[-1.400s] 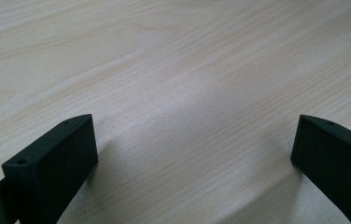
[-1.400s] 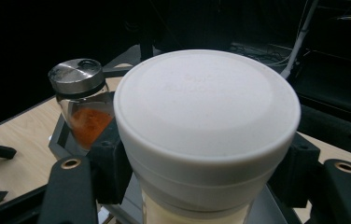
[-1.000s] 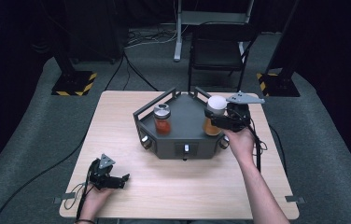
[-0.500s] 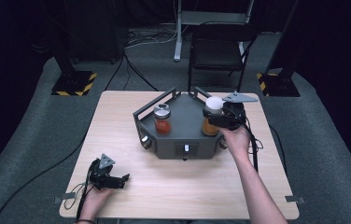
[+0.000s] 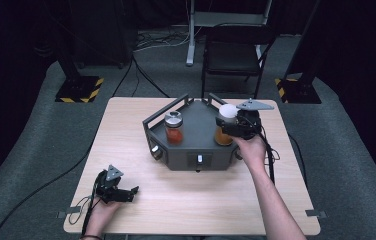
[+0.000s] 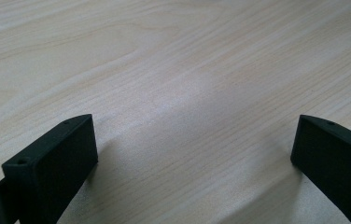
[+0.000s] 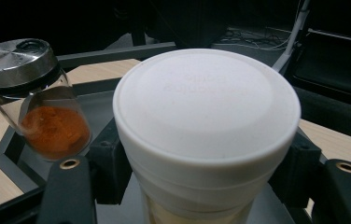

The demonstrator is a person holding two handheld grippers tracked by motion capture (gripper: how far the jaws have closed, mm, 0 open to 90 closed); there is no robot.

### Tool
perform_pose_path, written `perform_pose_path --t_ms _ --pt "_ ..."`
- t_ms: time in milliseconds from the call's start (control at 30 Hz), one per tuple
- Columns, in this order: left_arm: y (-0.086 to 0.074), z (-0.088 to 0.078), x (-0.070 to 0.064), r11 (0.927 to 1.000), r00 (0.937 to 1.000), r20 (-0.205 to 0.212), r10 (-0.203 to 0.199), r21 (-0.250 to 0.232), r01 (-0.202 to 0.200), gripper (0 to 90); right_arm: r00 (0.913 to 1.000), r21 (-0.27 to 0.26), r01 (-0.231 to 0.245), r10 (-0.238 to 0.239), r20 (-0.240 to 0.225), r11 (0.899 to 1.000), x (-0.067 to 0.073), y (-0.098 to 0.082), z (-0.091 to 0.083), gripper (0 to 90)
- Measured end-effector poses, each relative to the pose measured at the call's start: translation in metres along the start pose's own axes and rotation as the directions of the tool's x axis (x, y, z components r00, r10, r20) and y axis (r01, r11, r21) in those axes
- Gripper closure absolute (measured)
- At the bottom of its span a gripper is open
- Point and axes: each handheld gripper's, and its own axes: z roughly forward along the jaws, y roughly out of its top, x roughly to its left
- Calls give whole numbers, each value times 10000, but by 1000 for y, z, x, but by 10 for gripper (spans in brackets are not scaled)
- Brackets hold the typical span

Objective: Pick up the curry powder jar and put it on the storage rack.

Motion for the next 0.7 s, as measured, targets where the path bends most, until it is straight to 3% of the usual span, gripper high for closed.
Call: perform_pose_path --t_ms 700 --pt "0 0 0 10000 10000 0 1 2 -1 1 9997 323 -159 164 -178 9994 -5 4 4 290"
